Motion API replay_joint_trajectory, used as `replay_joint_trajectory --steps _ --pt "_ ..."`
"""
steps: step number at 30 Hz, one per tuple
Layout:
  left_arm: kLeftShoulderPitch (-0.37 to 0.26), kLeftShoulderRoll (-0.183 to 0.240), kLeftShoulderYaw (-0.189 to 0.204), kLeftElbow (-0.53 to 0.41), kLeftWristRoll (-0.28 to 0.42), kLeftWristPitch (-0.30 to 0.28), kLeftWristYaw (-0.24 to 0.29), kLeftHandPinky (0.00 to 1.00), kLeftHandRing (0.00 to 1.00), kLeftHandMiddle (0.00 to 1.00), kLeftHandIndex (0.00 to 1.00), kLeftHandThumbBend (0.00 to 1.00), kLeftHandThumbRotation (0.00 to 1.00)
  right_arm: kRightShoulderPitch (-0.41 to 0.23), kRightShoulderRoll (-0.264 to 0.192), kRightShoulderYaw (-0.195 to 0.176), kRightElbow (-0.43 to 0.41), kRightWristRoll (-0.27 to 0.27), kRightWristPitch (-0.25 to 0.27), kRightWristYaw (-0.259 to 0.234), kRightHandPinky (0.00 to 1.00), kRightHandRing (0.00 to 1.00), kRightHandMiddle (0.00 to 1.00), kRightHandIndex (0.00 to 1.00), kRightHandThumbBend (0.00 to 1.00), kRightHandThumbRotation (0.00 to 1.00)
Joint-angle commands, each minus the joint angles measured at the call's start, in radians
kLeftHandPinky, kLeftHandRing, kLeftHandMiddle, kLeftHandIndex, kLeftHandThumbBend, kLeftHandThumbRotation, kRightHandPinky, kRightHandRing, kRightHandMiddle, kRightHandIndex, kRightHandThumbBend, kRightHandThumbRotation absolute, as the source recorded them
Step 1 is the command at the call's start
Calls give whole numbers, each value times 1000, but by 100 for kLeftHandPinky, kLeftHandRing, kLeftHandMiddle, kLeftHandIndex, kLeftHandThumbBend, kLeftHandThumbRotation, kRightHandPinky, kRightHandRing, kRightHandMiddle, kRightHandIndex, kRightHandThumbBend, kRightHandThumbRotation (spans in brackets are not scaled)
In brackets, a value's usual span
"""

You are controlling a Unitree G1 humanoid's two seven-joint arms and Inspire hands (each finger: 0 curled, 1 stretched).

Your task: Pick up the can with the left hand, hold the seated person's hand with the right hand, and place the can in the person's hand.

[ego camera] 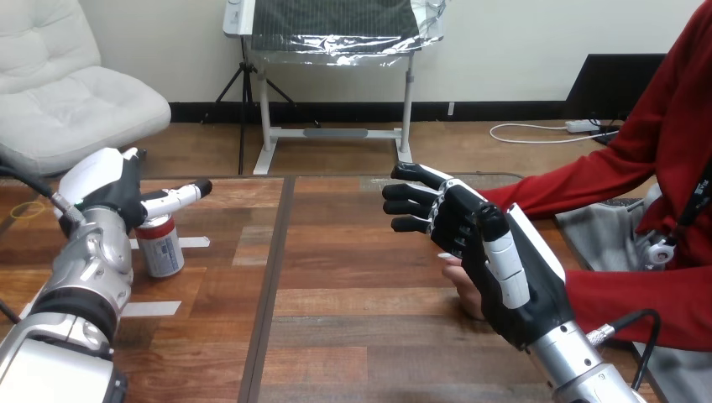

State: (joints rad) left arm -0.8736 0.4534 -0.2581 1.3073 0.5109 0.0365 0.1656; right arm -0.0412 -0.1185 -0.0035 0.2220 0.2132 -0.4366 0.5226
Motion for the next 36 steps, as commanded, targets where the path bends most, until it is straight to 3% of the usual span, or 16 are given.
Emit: replay_joint_trajectory --steps 1,36 --pt "-58 -7 0 -2 -6 5 -2 92 94 95 94 75 72 -69 -3 -7 -20 18 -24 4 76 79 79 83 86 100" --pt "-26 -16 17 -6 -53 11 -8 90 92 93 90 77 63 -74 -4 -8 -14 25 -32 17 74 76 78 81 85 100"
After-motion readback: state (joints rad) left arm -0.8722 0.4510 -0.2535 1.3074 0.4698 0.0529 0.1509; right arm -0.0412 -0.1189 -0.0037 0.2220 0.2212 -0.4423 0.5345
